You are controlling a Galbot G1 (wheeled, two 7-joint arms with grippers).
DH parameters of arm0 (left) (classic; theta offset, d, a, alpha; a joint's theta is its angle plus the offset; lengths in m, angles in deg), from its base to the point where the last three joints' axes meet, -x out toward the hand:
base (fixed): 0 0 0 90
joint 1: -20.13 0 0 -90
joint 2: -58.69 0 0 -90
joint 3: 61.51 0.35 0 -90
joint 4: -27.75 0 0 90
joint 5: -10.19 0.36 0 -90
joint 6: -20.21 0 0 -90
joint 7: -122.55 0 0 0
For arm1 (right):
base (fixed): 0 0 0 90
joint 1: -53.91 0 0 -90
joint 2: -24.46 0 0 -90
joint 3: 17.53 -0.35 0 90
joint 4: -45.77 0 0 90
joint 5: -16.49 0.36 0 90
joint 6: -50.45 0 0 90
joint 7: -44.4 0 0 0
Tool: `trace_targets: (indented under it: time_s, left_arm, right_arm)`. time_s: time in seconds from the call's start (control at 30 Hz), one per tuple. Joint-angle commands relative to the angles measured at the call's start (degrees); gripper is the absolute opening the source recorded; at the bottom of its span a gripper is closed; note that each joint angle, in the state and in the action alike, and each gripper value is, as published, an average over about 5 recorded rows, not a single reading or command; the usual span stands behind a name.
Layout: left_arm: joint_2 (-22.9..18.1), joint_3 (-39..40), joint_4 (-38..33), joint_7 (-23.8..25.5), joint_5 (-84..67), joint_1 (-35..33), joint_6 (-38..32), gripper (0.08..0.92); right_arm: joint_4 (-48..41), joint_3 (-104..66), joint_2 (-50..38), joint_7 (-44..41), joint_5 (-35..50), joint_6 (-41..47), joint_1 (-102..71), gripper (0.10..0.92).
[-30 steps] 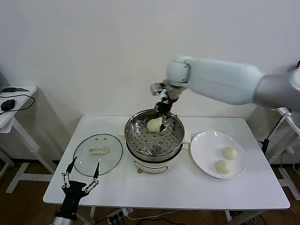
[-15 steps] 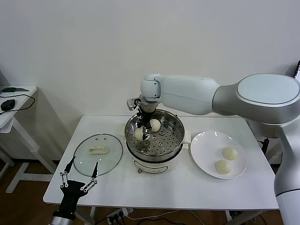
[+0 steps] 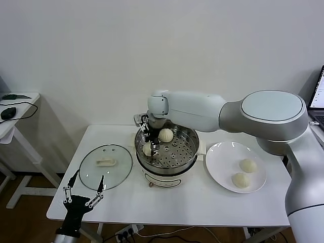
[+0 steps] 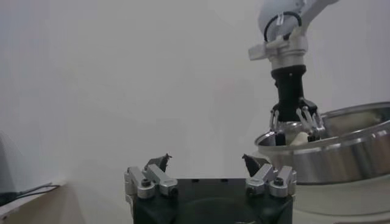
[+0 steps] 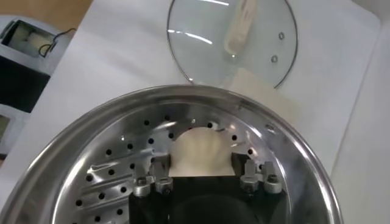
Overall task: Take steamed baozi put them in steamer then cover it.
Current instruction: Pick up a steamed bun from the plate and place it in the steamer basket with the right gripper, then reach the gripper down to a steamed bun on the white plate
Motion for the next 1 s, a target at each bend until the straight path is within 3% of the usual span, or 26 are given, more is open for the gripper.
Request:
trace_targets:
  time_s: [0.03, 0.17, 0.33, 0.63, 1.0]
  left_arm:
    - [0.05, -0.06, -0.17, -0.03, 0.00, -0.07, 0.00, 0.823]
    - [0.08, -0.08, -0.32, -0.04, 0.00, -0.16, 0.03, 0.823]
    - [0.23, 0.14, -0.08, -0.02, 0.00, 0.10, 0.09, 0.823]
    - [0.64, 0.81, -0.29, 0.00, 0.02, 0.50, 0.53, 0.823]
    - [0.95, 0.55, -0.45, 0.11, 0.12, 0.69, 1.08, 0.823]
  right_arm:
    - [2.67, -1.26, -2.46, -0.13, -1.38, -0.11, 1.10, 0.769]
    - [8.37, -3.60, -9.42, -3.04, -4.27, -0.69, 4.65, 0.818]
    - [14.10, -6.93, -22.62, -10.21, -6.97, -2.09, 9.22, 0.822]
    - [15.02, -9.14, -44.37, -18.71, -10.27, -10.37, 10.32, 0.823]
    - [16.63, -4.77, -52.71, -14.06, -17.39, -12.47, 0.17, 0.823]
